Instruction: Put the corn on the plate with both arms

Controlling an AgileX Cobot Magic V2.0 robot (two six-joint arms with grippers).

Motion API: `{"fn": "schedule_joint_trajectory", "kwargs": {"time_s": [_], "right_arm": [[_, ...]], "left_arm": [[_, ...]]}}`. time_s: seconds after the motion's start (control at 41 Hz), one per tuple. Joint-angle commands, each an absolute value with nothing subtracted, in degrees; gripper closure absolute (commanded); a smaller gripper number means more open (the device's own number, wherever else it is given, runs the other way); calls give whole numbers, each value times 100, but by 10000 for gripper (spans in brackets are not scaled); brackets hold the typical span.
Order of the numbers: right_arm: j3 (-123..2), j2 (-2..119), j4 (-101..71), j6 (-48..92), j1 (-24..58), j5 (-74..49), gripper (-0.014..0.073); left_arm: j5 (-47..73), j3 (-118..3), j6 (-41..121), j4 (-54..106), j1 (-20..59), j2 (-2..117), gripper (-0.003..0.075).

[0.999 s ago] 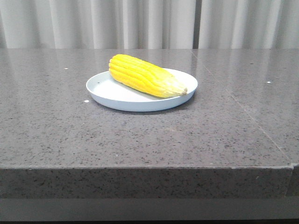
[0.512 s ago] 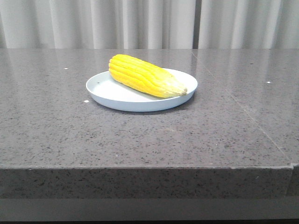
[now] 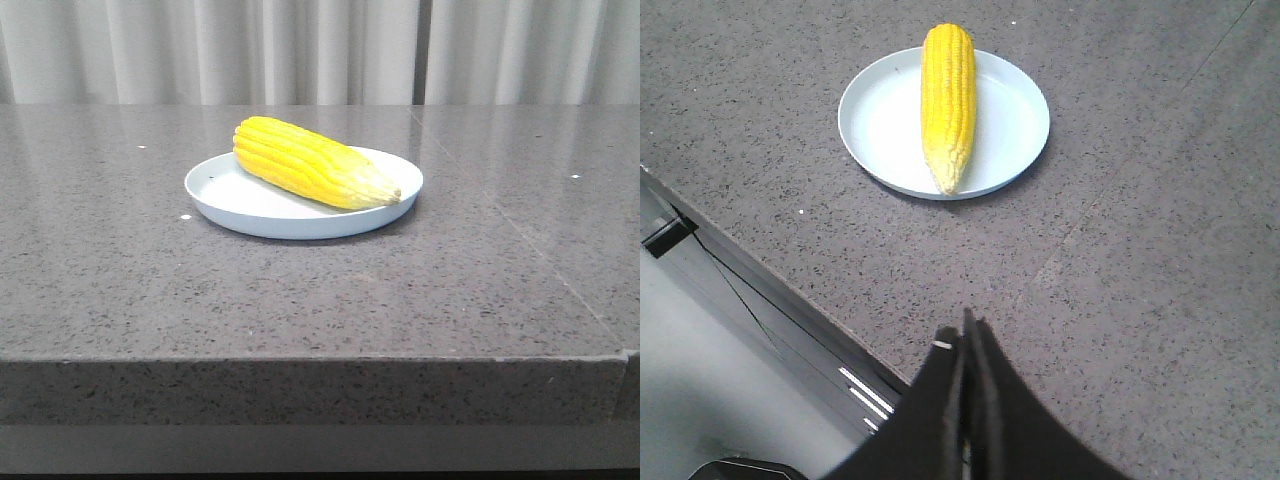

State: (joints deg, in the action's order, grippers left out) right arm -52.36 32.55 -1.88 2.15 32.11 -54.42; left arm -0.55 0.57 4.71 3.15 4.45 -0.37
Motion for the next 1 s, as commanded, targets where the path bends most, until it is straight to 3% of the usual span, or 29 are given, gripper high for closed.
{"fn": "schedule_joint_trajectory", "kwargs": {"time_s": [0.0, 0.292, 0.414, 0.755, 0.974], "right_arm": [[-5369, 3265, -114, 264, 3211, -5044, 680], [-5316, 3198, -120, 264, 3218, -4960, 680], [-5064, 2789, -62, 264, 2809, -4571, 680], [-2591, 789, -70, 264, 784, -1988, 680], [-957, -70, -224, 264, 181, -629, 680]], "left_arm": [[-539, 178, 413, 357, 428, -135, 741], [-539, 178, 413, 357, 428, -135, 741], [-539, 178, 413, 357, 428, -135, 741], [-539, 178, 413, 357, 428, -135, 741], [-539, 178, 413, 357, 428, -135, 741]]}}
